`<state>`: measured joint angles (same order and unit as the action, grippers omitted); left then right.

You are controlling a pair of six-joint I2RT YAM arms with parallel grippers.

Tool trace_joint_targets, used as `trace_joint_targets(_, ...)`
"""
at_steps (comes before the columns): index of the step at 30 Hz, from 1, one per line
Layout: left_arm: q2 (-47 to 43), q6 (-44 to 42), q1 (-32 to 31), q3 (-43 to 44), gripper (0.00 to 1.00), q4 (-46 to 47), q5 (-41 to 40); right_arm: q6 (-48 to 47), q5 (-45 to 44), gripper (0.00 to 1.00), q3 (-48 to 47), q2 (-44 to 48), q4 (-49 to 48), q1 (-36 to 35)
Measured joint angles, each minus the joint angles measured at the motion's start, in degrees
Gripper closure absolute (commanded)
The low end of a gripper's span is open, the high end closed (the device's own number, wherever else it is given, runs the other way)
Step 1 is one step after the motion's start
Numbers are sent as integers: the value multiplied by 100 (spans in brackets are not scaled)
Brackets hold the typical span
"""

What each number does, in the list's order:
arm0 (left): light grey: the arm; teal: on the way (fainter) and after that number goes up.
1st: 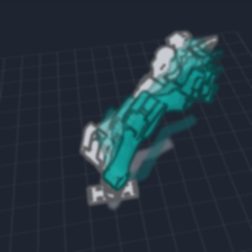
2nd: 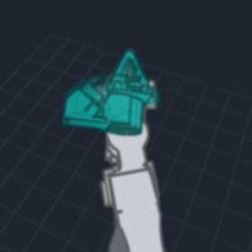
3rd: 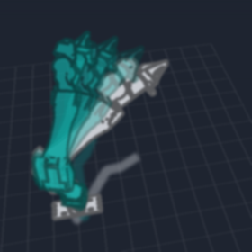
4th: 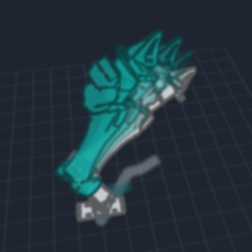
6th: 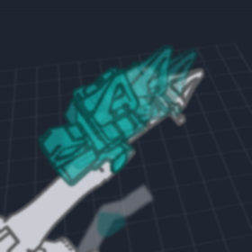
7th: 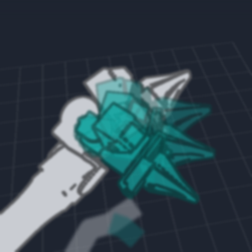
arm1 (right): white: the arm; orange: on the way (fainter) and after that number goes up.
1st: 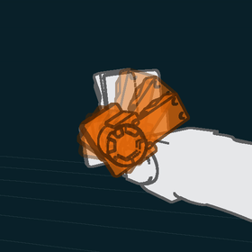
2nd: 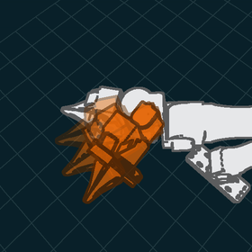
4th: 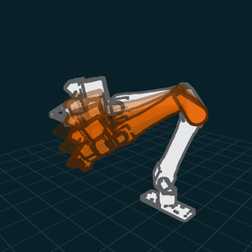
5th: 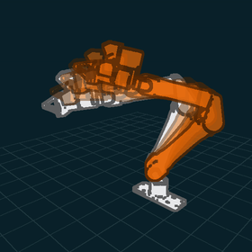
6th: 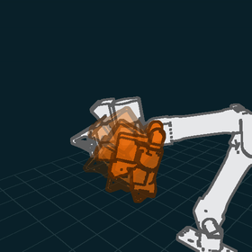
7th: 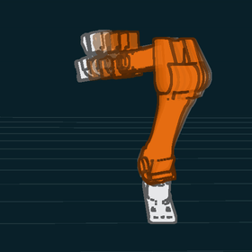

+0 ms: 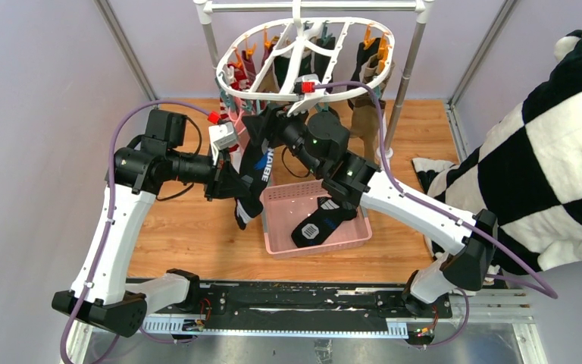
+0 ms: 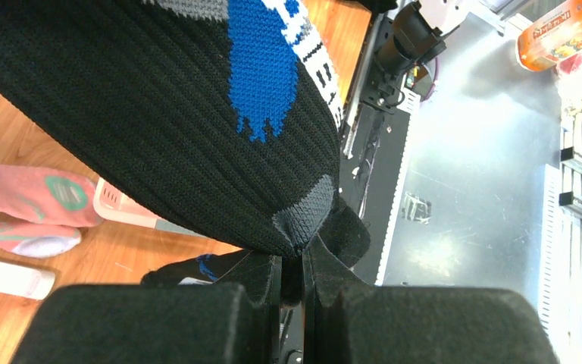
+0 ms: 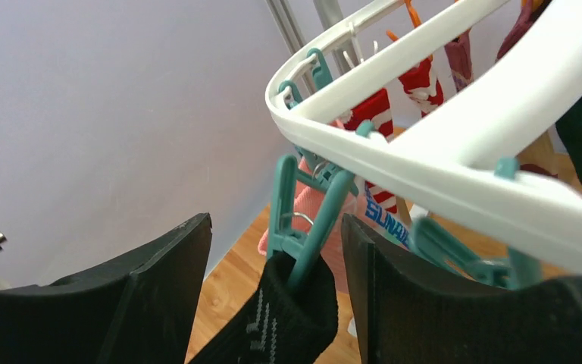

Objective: Remove the socks clipped to the hanger
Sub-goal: Remove the sock from the hanger.

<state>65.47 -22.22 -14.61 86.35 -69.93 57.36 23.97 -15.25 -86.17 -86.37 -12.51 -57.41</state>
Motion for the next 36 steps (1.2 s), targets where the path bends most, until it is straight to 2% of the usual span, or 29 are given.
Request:
trace_joint_targets(4,-11,0,-20,0,93,0,-7,-107,-68,37,-164,-72,-96,0)
trace_joint_targets(13,-42,0,-22,0,93,0,-24,-146,-109,60,-221,-151,-214,4)
trace_joint_targets(18,-68,7,-22,0,93,0,-44,-61,-103,66,-249,-199,-245,22)
trace_joint_targets(21,-101,17,-22,-24,93,7,-39,111,-87,65,-249,-216,-254,61)
trace_joint_targets(24,-109,17,-22,-70,94,24,-55,201,-83,46,-249,-243,-293,85)
trace_joint_targets(26,-109,17,-22,-83,94,39,-87,240,-85,44,-249,-256,-313,90)
trace_joint_targets(28,-120,20,-24,-83,94,50,-109,267,-87,44,-249,-269,-334,94)
trace_joint_targets(33,-160,28,-28,-83,94,79,-138,332,-125,58,-319,-367,-389,96)
trace_joint_targets(36,-186,31,-33,-83,94,85,-168,356,-153,60,-334,-385,-413,96)
